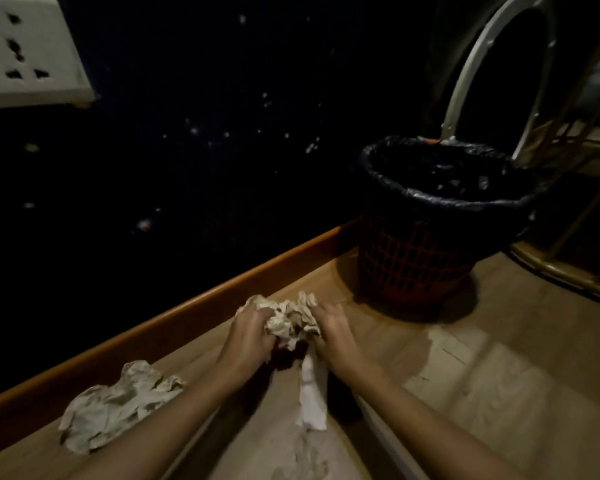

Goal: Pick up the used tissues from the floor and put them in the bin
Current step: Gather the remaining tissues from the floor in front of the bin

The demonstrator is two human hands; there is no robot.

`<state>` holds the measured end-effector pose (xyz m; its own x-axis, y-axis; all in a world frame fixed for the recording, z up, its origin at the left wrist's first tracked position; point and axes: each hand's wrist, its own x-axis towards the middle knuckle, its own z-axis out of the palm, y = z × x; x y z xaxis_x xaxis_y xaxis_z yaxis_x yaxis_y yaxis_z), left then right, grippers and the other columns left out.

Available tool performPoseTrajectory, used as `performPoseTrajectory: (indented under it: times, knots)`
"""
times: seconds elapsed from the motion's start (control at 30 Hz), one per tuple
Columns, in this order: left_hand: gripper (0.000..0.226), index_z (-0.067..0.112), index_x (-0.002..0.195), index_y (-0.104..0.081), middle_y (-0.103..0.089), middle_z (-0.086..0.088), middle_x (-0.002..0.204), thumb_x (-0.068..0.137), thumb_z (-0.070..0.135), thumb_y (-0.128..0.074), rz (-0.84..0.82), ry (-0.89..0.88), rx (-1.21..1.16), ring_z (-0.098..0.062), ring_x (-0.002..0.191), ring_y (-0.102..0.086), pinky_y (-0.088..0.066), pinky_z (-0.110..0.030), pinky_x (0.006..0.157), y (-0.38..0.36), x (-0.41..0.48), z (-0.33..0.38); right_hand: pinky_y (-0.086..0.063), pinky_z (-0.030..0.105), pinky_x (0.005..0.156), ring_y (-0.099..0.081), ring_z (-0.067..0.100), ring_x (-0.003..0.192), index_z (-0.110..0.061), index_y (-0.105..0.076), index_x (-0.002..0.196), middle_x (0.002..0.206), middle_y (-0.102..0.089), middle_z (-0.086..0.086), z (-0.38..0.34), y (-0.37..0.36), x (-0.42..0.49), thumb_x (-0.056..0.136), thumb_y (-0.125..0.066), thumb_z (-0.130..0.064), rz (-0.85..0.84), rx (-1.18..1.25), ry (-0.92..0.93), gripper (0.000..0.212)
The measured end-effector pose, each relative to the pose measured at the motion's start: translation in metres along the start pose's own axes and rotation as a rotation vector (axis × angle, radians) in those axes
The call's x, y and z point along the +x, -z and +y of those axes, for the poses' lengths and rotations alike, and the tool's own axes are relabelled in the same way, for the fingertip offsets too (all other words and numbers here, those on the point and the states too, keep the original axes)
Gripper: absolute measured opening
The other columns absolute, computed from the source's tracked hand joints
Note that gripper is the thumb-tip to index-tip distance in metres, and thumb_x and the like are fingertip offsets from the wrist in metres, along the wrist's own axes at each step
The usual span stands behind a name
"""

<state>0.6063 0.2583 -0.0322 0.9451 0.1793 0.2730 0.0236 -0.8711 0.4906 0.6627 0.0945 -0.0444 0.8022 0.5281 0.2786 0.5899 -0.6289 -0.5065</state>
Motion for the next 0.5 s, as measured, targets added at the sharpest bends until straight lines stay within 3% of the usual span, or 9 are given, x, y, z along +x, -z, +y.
performPoseTrajectory:
  times: [0.13, 0.2, 0.3, 0.37, 0.4, 0.5]
  knots:
    - [0.020, 0.016, 0.086, -0.069, -0.064, -0.003, 0.097, 0.068, 0.007, -0.068, 0.096, -0.293, -0.015, -0.016, 0.094, -0.057, -0.043, -0.022, 0.076, 0.057, 0.070, 0.080, -0.033, 0.024, 0.078, -0.048, 0.024, 0.091, -0.013, -0.058, 0.113, 0.107, -0.057, 0.006, -0.014, 0.100, 0.036, 0.080, -0.059, -0.001, 0.235, -0.056, 0.182, 0.036]
    - [0.019, 0.015, 0.084, -0.068, -0.064, -0.003, 0.090, 0.066, 0.009, -0.067, 0.129, -0.384, -0.046, -0.014, 0.088, -0.056, -0.046, -0.026, 0.073, 0.084, 0.106, 0.127, -0.036, 0.030, 0.077, -0.046, 0.024, 0.088, -0.010, -0.059, 0.103, 0.102, -0.056, 0.008, -0.014, 0.155, 0.061, 0.078, -0.059, 0.001, 0.317, -0.091, 0.197, 0.027]
    - [0.011, 0.009, 0.076, -0.067, -0.065, -0.007, 0.078, 0.066, 0.007, -0.065, 0.133, -0.441, -0.024, -0.019, 0.078, -0.061, -0.050, -0.033, 0.065, 0.109, 0.163, 0.190, -0.036, 0.038, 0.078, -0.049, 0.032, 0.089, -0.004, -0.060, 0.091, 0.095, -0.056, 0.016, 0.001, 0.230, 0.103, 0.078, -0.058, 0.001, 0.425, -0.154, 0.150, 0.014]
    - [0.005, 0.008, 0.075, -0.066, -0.065, -0.007, 0.076, 0.070, 0.009, -0.067, 0.135, -0.407, -0.031, -0.022, 0.078, -0.063, -0.044, -0.028, 0.062, 0.113, 0.198, 0.226, -0.036, 0.041, 0.078, -0.050, 0.036, 0.089, -0.001, -0.059, 0.089, 0.095, -0.057, 0.020, 0.018, 0.268, 0.125, 0.077, -0.055, 0.002, 0.471, -0.189, 0.107, 0.013]
    - [0.006, 0.007, 0.075, -0.066, -0.065, -0.008, 0.077, 0.071, 0.010, -0.067, 0.149, -0.392, -0.051, -0.023, 0.080, -0.063, -0.042, -0.025, 0.062, 0.110, 0.212, 0.242, -0.037, 0.042, 0.079, -0.050, 0.038, 0.091, -0.001, -0.058, 0.089, 0.097, -0.057, 0.021, 0.030, 0.282, 0.132, 0.077, -0.054, 0.002, 0.490, -0.203, 0.067, 0.013]
    - [0.018, 0.004, 0.087, -0.066, -0.067, -0.015, 0.090, 0.072, 0.014, -0.067, 0.162, -0.428, -0.029, -0.028, 0.089, -0.061, -0.050, -0.036, 0.075, 0.086, 0.237, 0.277, -0.037, 0.042, 0.086, -0.046, 0.040, 0.101, -0.004, -0.056, 0.097, 0.108, -0.054, 0.022, 0.066, 0.304, 0.138, 0.081, -0.050, -0.002, 0.504, -0.218, -0.103, 0.017]
